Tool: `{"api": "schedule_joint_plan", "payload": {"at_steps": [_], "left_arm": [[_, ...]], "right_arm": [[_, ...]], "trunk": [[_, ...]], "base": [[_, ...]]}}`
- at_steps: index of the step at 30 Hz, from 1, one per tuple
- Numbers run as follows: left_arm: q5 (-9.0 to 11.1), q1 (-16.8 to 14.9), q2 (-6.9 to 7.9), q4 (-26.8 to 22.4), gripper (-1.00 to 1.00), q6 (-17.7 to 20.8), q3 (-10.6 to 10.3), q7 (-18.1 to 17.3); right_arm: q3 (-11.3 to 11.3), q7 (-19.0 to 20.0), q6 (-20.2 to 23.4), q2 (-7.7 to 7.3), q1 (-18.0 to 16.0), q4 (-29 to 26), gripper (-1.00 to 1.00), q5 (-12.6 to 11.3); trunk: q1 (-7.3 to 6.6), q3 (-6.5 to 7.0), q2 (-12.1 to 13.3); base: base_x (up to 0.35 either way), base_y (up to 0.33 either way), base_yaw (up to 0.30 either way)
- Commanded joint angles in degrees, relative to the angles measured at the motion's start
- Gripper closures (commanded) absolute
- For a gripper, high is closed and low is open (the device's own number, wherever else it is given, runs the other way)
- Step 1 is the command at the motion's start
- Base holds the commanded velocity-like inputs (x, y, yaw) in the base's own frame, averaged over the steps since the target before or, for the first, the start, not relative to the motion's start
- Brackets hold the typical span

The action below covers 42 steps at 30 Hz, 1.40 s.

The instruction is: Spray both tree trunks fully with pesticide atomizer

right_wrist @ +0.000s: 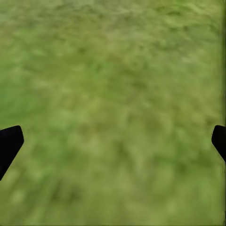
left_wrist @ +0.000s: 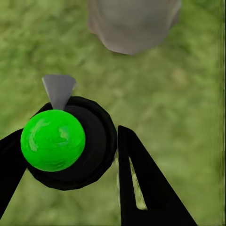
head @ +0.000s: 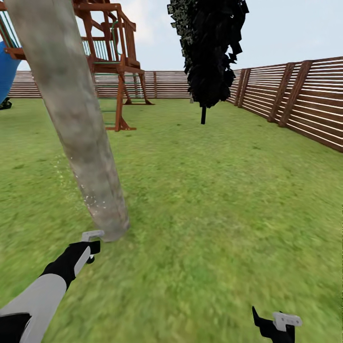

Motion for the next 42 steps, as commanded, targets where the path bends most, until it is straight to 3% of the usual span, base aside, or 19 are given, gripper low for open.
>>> {"api": "schedule_joint_plan", "payload": {"at_steps": [1,12,16,31,33,36,39,42], "left_arm": [[0.0,0.0,0.00,0.0,1.00,0.0,0.0,0.0],[-0.1,0.1,-0.03,0.0,1.00,0.2,0.0,-0.1],[-0.2,0.1,0.34,0.0,1.00,3.3,0.0,-0.1],[0.0,0.2,-0.07,0.0,1.00,2.9,0.0,-0.2],[0.0,0.2,-0.86,-0.7,1.00,2.1,0.0,0.3],[-0.2,0.1,-0.52,-1.7,1.00,2.0,-0.2,0.1],[-0.7,0.2,-0.49,-6.2,1.00,2.6,-0.7,-0.4],[-0.6,-0.5,-1.36,-10.2,1.00,4.5,-0.8,-0.6]], "right_arm": [[0.0,0.0,0.0,0.00,0.0,0.0,-1.00,0.0],[0.0,0.0,0.0,0.07,0.0,0.0,-1.00,0.0],[0.0,0.0,0.0,0.07,0.0,0.0,-1.00,0.0],[0.0,0.0,0.0,0.10,0.0,0.1,-1.00,0.0],[0.0,-0.1,0.0,0.09,0.0,0.1,-1.00,0.0],[0.0,-0.1,0.0,0.07,0.0,0.1,-1.00,0.0],[-0.1,-0.1,0.0,-0.01,0.0,0.1,-1.00,-0.1],[-0.1,-0.1,0.0,-0.02,0.0,0.1,-1.00,-0.1]], "trunk": [[0.00,0.00,0.0],[0.00,0.00,0.0],[0.00,0.00,0.0],[0.00,0.00,0.0],[0.00,0.00,0.0],[0.00,0.00,0.0],[0.00,0.00,0.0],[0.00,0.00,0.0]], "base": [[0.156,-0.268,0.000],[0.156,-0.268,0.193],[0.155,-0.268,0.276],[0.139,-0.263,0.154],[0.002,-0.313,0.277],[0.000,-0.315,0.245],[0.000,-0.084,0.044],[0.000,-0.004,0.002]]}}
